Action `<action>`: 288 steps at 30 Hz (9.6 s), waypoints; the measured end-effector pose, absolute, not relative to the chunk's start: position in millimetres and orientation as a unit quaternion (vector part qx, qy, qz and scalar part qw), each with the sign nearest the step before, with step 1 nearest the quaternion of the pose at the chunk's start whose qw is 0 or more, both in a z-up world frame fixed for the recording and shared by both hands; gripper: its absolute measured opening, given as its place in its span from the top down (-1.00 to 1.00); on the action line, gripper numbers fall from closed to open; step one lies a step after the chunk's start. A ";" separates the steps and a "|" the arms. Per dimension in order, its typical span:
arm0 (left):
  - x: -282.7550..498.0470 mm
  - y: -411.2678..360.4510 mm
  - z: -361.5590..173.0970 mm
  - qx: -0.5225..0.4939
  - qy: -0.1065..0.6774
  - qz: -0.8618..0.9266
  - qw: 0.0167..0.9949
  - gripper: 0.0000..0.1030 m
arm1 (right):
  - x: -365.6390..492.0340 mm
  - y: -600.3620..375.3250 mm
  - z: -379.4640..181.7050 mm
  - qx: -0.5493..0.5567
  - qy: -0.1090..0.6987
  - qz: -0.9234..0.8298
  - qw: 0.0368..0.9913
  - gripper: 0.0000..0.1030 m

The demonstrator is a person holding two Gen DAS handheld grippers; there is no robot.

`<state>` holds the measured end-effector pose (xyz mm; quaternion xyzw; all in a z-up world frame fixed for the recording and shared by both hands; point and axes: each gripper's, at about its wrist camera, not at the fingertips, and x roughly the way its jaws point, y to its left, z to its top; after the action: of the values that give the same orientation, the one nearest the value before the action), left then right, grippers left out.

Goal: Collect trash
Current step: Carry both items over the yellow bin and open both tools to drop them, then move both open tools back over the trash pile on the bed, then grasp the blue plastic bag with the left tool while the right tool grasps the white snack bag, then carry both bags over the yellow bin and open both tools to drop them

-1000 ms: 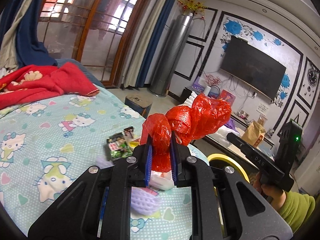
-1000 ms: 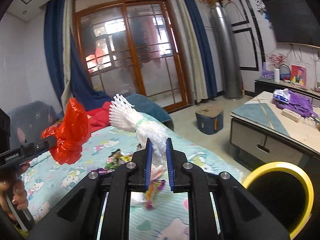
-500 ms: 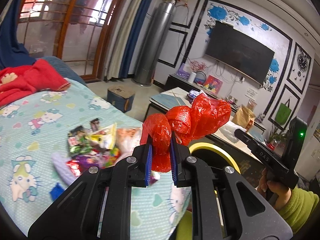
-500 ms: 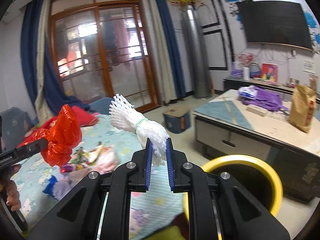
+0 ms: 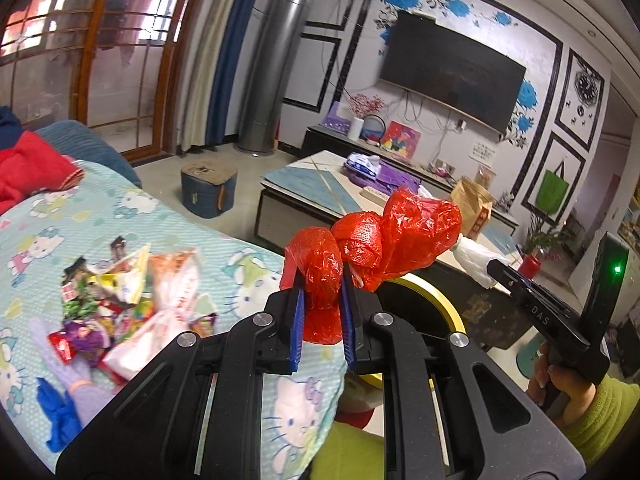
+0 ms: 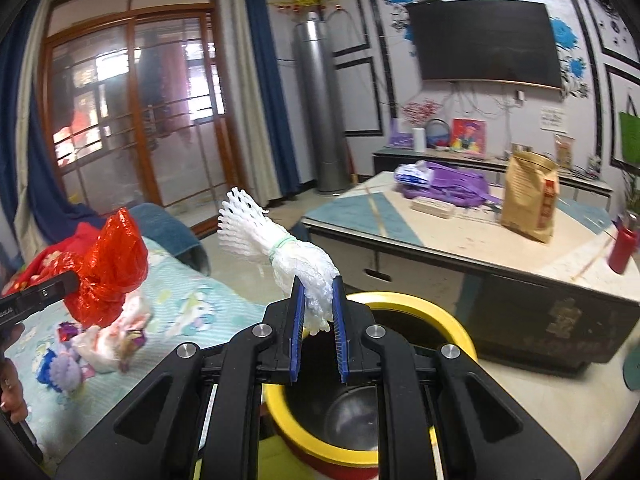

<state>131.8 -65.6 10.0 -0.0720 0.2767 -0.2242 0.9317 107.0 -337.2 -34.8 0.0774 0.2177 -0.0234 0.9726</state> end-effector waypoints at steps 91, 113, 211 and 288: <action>128.7 7.0 13.3 -0.101 0.237 -0.053 0.965 -0.79 | 94.0 -224.8 -15.7 0.006 0.215 0.107 0.971 -0.59; 101.9 122.5 15.1 -0.130 0.255 0.032 0.958 -0.79 | 116.9 -120.9 -34.9 -0.017 0.289 0.250 0.924 -0.50; 96.1 17.5 31.4 -0.085 0.277 -0.201 0.936 0.92 | 107.9 -223.2 2.1 0.049 0.219 0.167 0.960 0.90; 212.9 -232.1 -149.9 0.088 0.459 -0.335 0.818 0.41 | 156.3 -426.5 -117.3 0.215 0.367 -0.028 0.905 0.79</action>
<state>212.9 -232.1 -149.9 0.0880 0.4588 -0.3352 0.8181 156.3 -426.5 -117.3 0.2147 0.3669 -0.0283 0.9047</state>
